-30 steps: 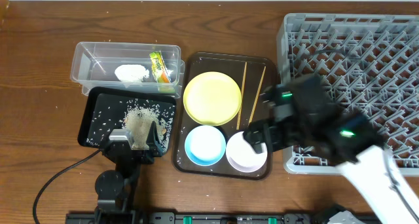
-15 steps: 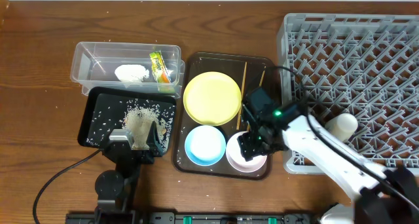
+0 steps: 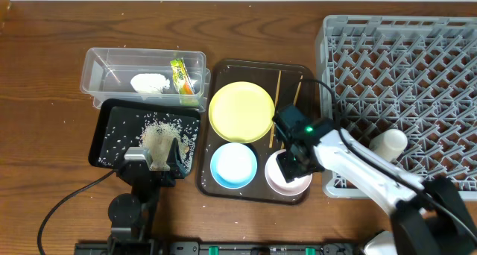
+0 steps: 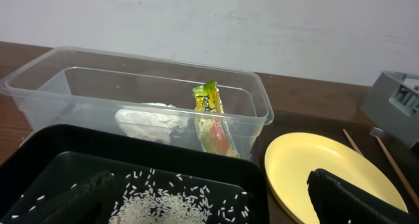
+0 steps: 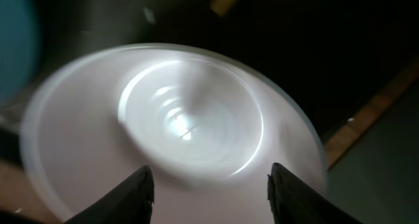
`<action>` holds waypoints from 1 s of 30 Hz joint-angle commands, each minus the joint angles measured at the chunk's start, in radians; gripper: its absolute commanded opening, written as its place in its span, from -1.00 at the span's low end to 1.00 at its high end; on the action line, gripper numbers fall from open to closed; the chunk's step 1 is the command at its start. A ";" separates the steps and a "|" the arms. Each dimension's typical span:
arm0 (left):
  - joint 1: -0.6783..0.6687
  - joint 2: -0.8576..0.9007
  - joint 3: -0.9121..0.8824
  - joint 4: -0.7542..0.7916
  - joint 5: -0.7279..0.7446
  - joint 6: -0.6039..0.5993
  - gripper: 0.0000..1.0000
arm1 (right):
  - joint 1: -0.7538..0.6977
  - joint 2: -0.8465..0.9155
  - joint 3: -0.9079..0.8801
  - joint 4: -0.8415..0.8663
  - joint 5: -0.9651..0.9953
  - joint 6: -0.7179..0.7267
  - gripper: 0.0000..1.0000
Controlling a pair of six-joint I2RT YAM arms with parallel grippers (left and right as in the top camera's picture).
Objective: Sort waste into correct bins and load items into the dishwasher rack
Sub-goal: 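Grasp the pink bowl on the brown tray with the right gripper, then carry the pink bowl with the right gripper into the rack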
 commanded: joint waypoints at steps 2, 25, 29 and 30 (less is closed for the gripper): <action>0.005 -0.007 -0.027 -0.011 0.010 0.013 0.92 | -0.022 -0.141 0.033 0.010 0.020 -0.038 0.19; 0.005 -0.007 -0.027 -0.011 0.010 0.013 0.92 | -0.040 0.034 -0.011 0.071 0.085 -0.104 -0.92; 0.005 -0.007 -0.027 -0.011 0.010 0.013 0.92 | -0.080 -0.048 0.039 0.013 0.107 -0.049 -0.97; 0.005 -0.007 -0.027 -0.011 0.010 0.013 0.92 | -0.091 -0.074 0.055 0.000 0.127 -0.036 -0.98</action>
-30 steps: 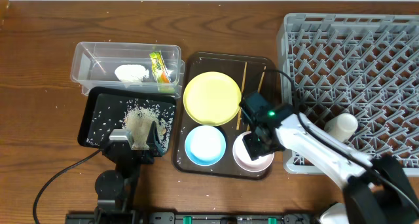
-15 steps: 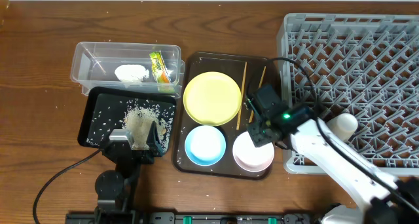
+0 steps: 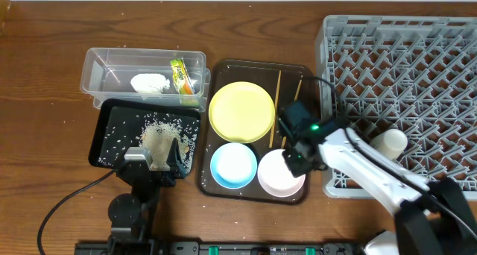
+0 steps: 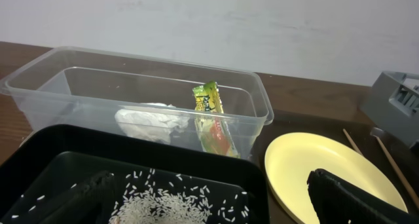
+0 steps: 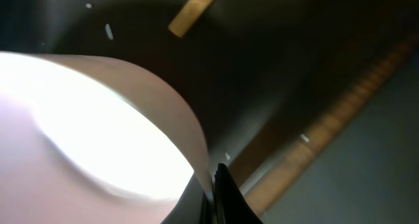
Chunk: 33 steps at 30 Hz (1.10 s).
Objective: Sort waste into correct bins and load items into the dishwasher rack
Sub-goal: 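Carry the pink bowl with the right gripper into the rack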
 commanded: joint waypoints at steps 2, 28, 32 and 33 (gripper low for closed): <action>0.005 -0.007 -0.027 -0.011 0.010 0.013 0.92 | -0.068 -0.150 0.103 -0.048 0.108 0.087 -0.98; 0.005 -0.007 -0.027 -0.011 0.010 0.013 0.92 | -0.390 -0.101 0.208 0.257 1.321 0.275 -0.97; 0.005 -0.007 -0.027 -0.011 0.010 0.013 0.92 | -0.421 0.028 0.208 0.356 1.395 0.135 -0.98; 0.005 -0.007 -0.027 -0.011 0.010 0.013 0.92 | -0.427 0.056 0.208 0.369 1.419 0.127 -0.98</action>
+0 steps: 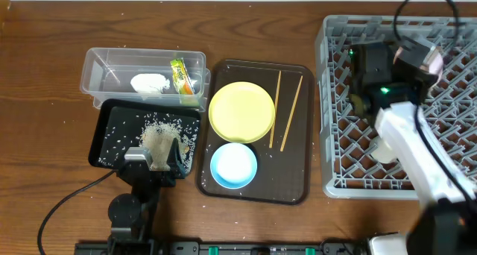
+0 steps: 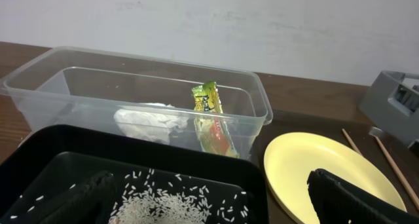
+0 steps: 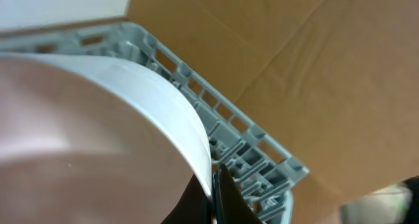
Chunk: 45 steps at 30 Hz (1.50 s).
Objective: Sort waste into correct bins and load items into the dishwasher rack
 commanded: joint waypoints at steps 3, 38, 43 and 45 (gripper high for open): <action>0.005 -0.007 -0.027 -0.011 0.006 0.013 0.92 | -0.026 0.109 0.004 0.016 0.089 -0.111 -0.98; 0.005 -0.007 -0.027 -0.012 0.006 0.013 0.92 | 0.143 0.175 0.087 -0.290 -0.426 -0.113 -0.08; 0.005 -0.007 -0.027 -0.012 0.006 0.013 0.92 | 0.225 0.106 0.269 -0.493 -0.752 -0.021 -0.06; 0.005 -0.007 -0.027 -0.012 0.006 0.013 0.92 | 0.266 0.070 0.315 -0.512 -0.966 -0.061 0.01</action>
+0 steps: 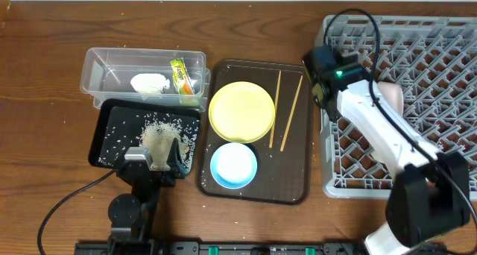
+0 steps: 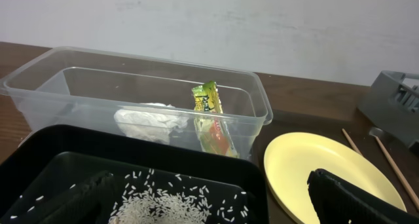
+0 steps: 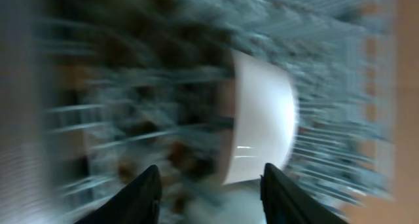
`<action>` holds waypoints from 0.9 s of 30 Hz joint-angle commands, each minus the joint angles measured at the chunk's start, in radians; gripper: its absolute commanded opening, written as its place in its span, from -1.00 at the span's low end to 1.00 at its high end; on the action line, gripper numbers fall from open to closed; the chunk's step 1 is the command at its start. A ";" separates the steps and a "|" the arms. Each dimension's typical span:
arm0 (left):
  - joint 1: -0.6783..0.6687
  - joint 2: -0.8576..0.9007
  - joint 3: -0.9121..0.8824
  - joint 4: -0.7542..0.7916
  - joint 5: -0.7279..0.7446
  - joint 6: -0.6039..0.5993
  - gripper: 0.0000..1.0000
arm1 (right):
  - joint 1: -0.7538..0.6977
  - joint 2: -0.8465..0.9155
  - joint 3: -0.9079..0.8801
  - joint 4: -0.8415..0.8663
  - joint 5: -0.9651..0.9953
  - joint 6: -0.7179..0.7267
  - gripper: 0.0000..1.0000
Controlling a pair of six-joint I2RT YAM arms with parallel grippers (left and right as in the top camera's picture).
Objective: Sort waste into correct bins and load items into the dishwasher rack
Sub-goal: 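Reach the right gripper to the blue bowl and grasp it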
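Note:
The pale pink bowl (image 1: pixel 390 98) stands on its edge among the pegs of the grey dishwasher rack (image 1: pixel 440 54); it shows blurred in the right wrist view (image 3: pixel 262 116). My right gripper (image 1: pixel 332 72) hangs open over the rack's left edge, with nothing between its fingers (image 3: pixel 209 185). On the brown tray (image 1: pixel 294 191) lie a yellow plate (image 1: pixel 241 111), a blue bowl (image 1: pixel 234 165) and two chopsticks (image 1: pixel 289 113). My left gripper (image 1: pixel 158 159) rests open over the black bin (image 1: pixel 104 136) of rice (image 2: pixel 163 204).
A clear plastic bin (image 1: pixel 97 61) at the back left holds a green-yellow wrapper (image 2: pixel 211 116) and a crumpled white tissue (image 2: pixel 147 121). The yellow plate (image 2: pixel 321 162) lies just right of the left gripper's fingers (image 2: pixel 347 198). The rack fills the table's right side.
My right gripper was shut on the pink bowl, above the rack. Now the bowl stands in the rack, and the gripper is open and farther left. The left arm is unchanged.
My right gripper was open over the pink bowl on the brown tray. Then it was shut on the bowl's rim, still on the tray. Later it held the bowl above the rack. Now the bowl stands in the rack, released.

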 commanded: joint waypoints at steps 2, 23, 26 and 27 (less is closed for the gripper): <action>0.005 -0.007 -0.027 -0.012 0.006 0.013 0.92 | 0.095 -0.117 0.086 0.003 -0.565 -0.064 0.06; 0.005 -0.007 -0.027 -0.011 0.006 0.013 0.92 | 0.500 0.152 -0.135 0.095 -0.668 0.294 -0.59; 0.005 -0.007 -0.027 -0.011 0.006 0.013 0.92 | 0.499 0.144 -0.130 0.087 -0.666 0.269 -0.97; 0.005 -0.007 -0.027 -0.012 0.006 0.013 0.92 | 0.497 0.133 -0.127 0.088 -0.666 0.248 -0.97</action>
